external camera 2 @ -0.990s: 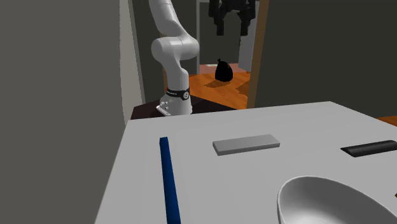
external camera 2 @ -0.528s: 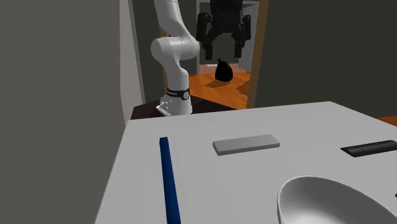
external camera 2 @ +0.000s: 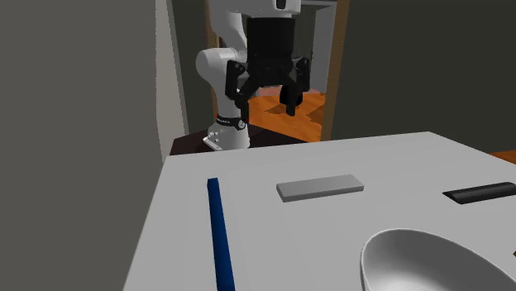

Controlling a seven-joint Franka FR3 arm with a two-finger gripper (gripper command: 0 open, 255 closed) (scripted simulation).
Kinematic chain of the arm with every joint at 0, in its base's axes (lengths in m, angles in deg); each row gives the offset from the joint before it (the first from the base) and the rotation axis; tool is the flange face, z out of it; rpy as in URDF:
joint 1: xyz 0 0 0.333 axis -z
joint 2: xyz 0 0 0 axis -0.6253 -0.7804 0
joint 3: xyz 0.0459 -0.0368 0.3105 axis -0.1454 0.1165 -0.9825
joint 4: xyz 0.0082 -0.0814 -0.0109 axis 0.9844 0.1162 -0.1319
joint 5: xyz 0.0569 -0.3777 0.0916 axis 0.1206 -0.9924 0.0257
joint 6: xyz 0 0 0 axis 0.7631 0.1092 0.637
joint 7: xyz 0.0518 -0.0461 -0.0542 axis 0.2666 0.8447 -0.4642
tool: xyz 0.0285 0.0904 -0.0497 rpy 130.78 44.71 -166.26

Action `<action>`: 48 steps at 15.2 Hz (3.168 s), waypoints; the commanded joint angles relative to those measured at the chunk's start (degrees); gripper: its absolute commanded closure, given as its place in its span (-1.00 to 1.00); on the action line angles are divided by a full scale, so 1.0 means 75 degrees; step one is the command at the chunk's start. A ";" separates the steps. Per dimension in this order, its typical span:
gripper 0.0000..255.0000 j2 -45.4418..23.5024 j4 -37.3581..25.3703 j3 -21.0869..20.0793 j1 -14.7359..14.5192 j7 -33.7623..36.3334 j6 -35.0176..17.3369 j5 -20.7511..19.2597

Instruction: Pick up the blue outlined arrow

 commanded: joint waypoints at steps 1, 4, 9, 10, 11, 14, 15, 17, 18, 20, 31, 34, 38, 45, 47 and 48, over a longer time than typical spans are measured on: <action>-1.00 -0.0461 -0.0179 0.0171 0.0122 -0.0195 -0.0119 0.0177; -1.00 -0.1265 -0.0591 0.0377 0.0338 -0.0515 -0.0241 0.0526; -1.00 -0.2636 -0.1402 0.0562 0.0828 -0.1014 -0.0314 0.1152; -1.00 -0.2911 -0.1582 0.0575 0.0946 -0.1101 -0.0310 0.1273; -1.00 -0.3186 -0.1769 0.0584 0.1068 -0.1183 -0.0299 0.1391; -1.00 -0.3534 -0.1943 0.0566 0.1219 -0.1281 -0.0366 0.1541; -1.00 -0.3593 -0.1916 0.0551 0.1231 -0.1300 -0.0446 0.1573; -1.00 -0.3714 -0.1864 0.0519 0.1254 -0.1341 -0.0607 0.1639; -1.00 -0.3777 -0.1840 0.0501 0.1266 -0.1362 -0.0687 0.1673; -1.00 -0.3942 -0.1787 0.0455 0.1300 -0.1417 -0.0890 0.1762; 1.00 -0.3949 -0.1791 0.0454 0.1305 -0.1423 -0.0893 0.1765; 1.00 -0.3813 -0.1827 0.0492 0.1273 -0.1374 -0.0733 0.1693; 1.00 -0.3569 -0.1928 0.0559 0.1225 -0.1292 -0.0412 0.1560; 1.00 -0.3186 -0.2171 0.0651 0.1157 -0.1161 0.0173 0.1349; 1.00 -0.3088 -0.2257 0.0673 0.1142 -0.1127 0.0345 0.1295; 1.00 -0.3079 -0.2262 0.0675 0.1141 -0.1124 0.0358 0.1291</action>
